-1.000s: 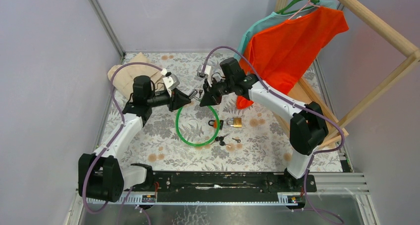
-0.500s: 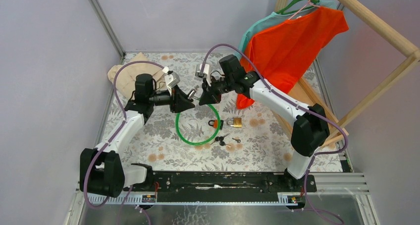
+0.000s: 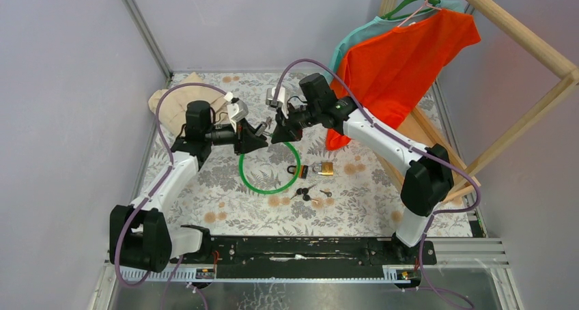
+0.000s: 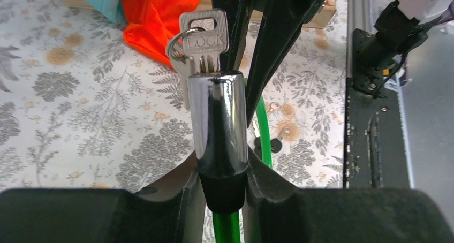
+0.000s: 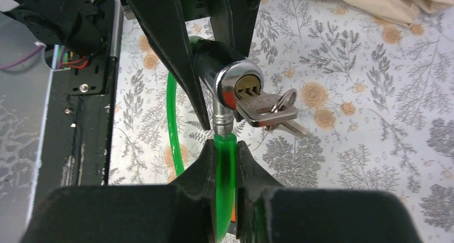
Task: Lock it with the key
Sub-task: Lock the lock.
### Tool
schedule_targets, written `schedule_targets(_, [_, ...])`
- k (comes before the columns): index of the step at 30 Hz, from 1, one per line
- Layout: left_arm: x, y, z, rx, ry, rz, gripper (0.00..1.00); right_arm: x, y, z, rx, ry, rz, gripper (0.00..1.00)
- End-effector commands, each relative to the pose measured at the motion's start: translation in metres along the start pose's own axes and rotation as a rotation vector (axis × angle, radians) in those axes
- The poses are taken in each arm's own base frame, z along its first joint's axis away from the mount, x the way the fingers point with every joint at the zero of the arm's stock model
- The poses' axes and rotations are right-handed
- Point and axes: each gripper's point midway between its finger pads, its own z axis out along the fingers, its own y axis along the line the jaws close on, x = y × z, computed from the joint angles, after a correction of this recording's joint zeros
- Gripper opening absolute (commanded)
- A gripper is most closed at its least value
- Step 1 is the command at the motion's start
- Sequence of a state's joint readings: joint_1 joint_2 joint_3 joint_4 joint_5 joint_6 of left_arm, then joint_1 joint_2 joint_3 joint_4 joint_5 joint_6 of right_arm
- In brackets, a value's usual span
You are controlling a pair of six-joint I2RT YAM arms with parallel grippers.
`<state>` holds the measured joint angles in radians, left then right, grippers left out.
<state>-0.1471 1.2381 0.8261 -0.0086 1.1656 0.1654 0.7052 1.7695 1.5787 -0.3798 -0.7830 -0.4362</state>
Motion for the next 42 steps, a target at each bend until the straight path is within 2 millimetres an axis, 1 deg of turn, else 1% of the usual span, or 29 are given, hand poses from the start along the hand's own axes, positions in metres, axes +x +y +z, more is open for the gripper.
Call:
schedule_targets(1, [-0.005, -0.010, 0.000, 0.047, 0.012, 0.192, 0.00, -0.059, -0.007, -0.005, 0.074, -0.097, -0.229, 0.13])
schedule_targets(3, [-0.002, -0.009, 0.001, 0.057, 0.030, 0.229, 0.00, -0.058, -0.007, -0.003, 0.074, -0.093, -0.250, 0.13])
schedule_targets(5, [0.001, -0.008, 0.000, 0.066, 0.054, 0.260, 0.08, -0.056, -0.005, -0.001, 0.069, -0.094, -0.262, 0.13])
schedule_targets(6, [0.004, -0.007, -0.001, 0.071, 0.072, 0.286, 0.10, -0.058, -0.003, -0.002, 0.067, -0.100, -0.272, 0.13])
schedule_targets(8, [0.008, -0.004, -0.002, 0.076, 0.108, 0.326, 0.11, -0.053, 0.004, 0.000, 0.050, -0.094, -0.289, 0.12])
schedule_targets(11, [0.011, -0.001, -0.005, 0.080, 0.146, 0.373, 0.11, -0.054, 0.016, 0.000, 0.017, -0.111, -0.313, 0.12])
schedule_targets(14, [0.007, -0.002, -0.006, 0.085, 0.151, 0.404, 0.10, -0.054, 0.024, 0.005, 0.000, -0.114, -0.331, 0.12])
schedule_targets(19, [0.011, -0.007, -0.007, 0.088, 0.157, 0.434, 0.06, -0.037, 0.026, 0.018, 0.017, -0.066, -0.354, 0.12])
schedule_targets(21, [0.015, -0.011, -0.007, 0.093, 0.160, 0.435, 0.04, -0.034, 0.025, 0.021, 0.025, -0.070, -0.321, 0.12])
schedule_targets(26, [0.021, -0.024, -0.008, 0.106, 0.158, 0.426, 0.02, -0.030, 0.037, 0.020, -0.001, -0.101, -0.231, 0.14])
schedule_targets(30, [0.024, -0.035, -0.011, 0.096, 0.143, 0.430, 0.00, -0.013, 0.044, 0.024, -0.028, -0.085, -0.171, 0.17])
schedule_targets(31, [0.028, -0.037, -0.011, 0.095, 0.144, 0.425, 0.00, -0.018, 0.050, 0.019, -0.030, -0.101, -0.175, 0.18])
schedule_targets(35, [0.035, -0.042, -0.014, 0.077, 0.151, 0.401, 0.00, -0.015, 0.057, 0.018, -0.053, -0.113, -0.135, 0.20])
schedule_targets(39, [0.037, -0.043, -0.014, 0.052, 0.138, 0.374, 0.00, -0.013, 0.060, 0.020, -0.064, -0.123, -0.114, 0.21])
schedule_targets(42, [0.032, -0.038, -0.015, 0.030, 0.143, 0.385, 0.00, -0.015, 0.055, 0.020, -0.042, -0.116, -0.124, 0.20])
